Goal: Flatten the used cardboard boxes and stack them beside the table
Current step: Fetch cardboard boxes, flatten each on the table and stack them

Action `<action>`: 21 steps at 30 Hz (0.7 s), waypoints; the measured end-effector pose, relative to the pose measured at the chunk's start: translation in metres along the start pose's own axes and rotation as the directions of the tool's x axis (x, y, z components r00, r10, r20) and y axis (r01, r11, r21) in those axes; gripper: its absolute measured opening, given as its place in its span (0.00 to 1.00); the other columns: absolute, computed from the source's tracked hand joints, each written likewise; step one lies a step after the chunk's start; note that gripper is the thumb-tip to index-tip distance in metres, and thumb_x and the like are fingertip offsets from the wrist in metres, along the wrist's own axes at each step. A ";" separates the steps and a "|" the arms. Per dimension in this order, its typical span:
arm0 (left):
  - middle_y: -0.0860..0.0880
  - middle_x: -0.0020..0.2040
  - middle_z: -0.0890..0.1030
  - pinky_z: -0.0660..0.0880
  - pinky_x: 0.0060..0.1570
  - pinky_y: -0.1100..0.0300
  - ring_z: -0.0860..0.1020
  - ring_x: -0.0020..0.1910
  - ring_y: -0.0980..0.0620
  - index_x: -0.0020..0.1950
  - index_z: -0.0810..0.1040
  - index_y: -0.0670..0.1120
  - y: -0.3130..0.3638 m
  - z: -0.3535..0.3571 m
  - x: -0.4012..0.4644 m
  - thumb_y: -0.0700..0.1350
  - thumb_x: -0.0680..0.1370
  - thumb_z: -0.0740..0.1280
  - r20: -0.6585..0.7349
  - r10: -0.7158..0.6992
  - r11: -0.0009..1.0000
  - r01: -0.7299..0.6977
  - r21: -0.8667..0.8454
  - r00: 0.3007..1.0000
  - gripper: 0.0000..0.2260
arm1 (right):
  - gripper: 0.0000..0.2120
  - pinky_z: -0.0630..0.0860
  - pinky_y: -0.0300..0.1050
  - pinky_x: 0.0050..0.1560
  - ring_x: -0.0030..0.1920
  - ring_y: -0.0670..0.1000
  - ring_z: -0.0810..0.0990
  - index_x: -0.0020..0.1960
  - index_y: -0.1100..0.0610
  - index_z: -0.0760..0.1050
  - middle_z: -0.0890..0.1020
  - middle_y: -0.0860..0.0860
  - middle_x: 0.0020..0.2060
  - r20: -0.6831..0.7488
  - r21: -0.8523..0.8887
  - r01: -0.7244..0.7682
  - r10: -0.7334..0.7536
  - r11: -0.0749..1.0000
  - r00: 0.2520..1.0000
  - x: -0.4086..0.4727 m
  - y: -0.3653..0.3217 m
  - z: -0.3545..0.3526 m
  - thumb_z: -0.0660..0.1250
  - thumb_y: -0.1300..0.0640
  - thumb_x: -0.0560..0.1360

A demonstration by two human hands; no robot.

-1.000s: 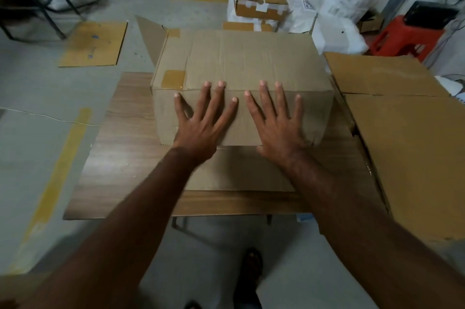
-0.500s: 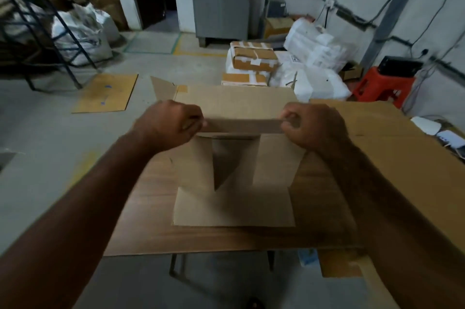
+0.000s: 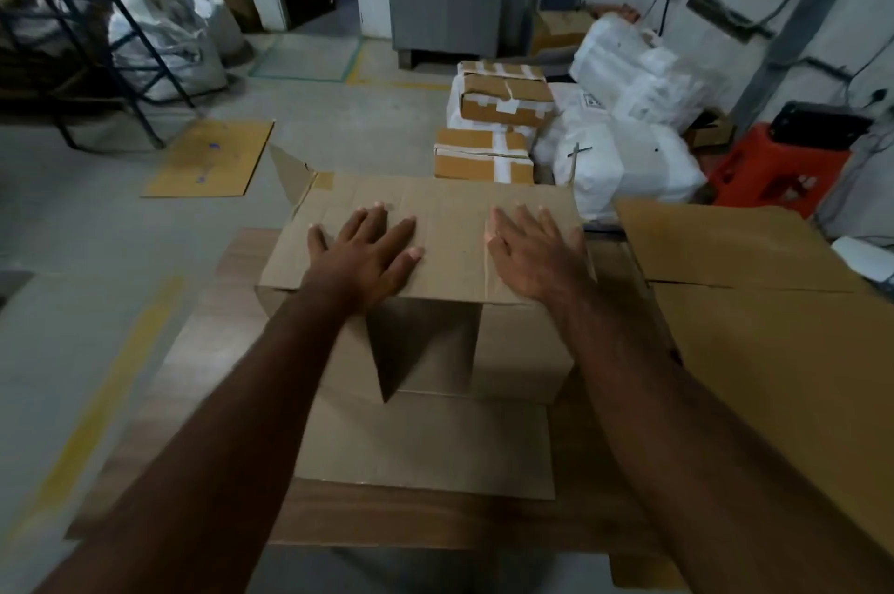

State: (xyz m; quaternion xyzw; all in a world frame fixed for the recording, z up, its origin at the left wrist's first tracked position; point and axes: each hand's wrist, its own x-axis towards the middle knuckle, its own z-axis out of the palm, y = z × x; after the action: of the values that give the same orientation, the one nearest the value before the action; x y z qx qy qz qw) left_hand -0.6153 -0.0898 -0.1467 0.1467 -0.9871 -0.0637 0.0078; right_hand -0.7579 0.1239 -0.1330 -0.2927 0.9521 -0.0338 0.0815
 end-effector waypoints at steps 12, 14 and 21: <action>0.49 0.84 0.39 0.38 0.68 0.23 0.39 0.82 0.43 0.83 0.42 0.60 0.026 -0.003 -0.016 0.67 0.82 0.42 -0.079 0.030 0.999 -0.032 -0.027 0.996 0.30 | 0.49 0.38 0.70 0.76 0.82 0.55 0.36 0.83 0.43 0.41 0.38 0.49 0.83 -0.163 -0.041 0.138 -0.143 0.990 0.976 -0.068 -0.032 0.019 0.62 0.26 0.74; 0.50 0.83 0.37 0.36 0.67 0.21 0.37 0.81 0.42 0.81 0.40 0.64 0.025 0.001 -0.016 0.71 0.80 0.43 -0.035 0.081 0.996 -0.082 -0.036 0.996 0.31 | 0.45 0.39 0.69 0.77 0.82 0.55 0.37 0.83 0.44 0.39 0.40 0.51 0.83 -0.214 -0.080 0.065 -0.081 0.995 0.973 -0.077 -0.046 0.035 0.63 0.34 0.78; 0.48 0.82 0.32 0.35 0.63 0.17 0.35 0.80 0.38 0.78 0.33 0.68 -0.002 0.005 -0.024 0.81 0.69 0.56 0.049 0.191 0.981 -0.192 0.017 0.980 0.47 | 0.46 0.50 0.64 0.77 0.82 0.57 0.44 0.83 0.48 0.48 0.46 0.53 0.83 -0.209 0.013 -0.149 0.148 0.989 0.967 -0.127 -0.050 0.042 0.69 0.45 0.73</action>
State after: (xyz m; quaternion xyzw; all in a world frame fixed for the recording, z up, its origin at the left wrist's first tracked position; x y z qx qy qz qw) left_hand -0.5920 -0.0840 -0.1519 0.0496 -0.9972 -0.0552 -0.0108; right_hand -0.6193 0.1539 -0.1511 -0.2156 0.9747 -0.0570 -0.0175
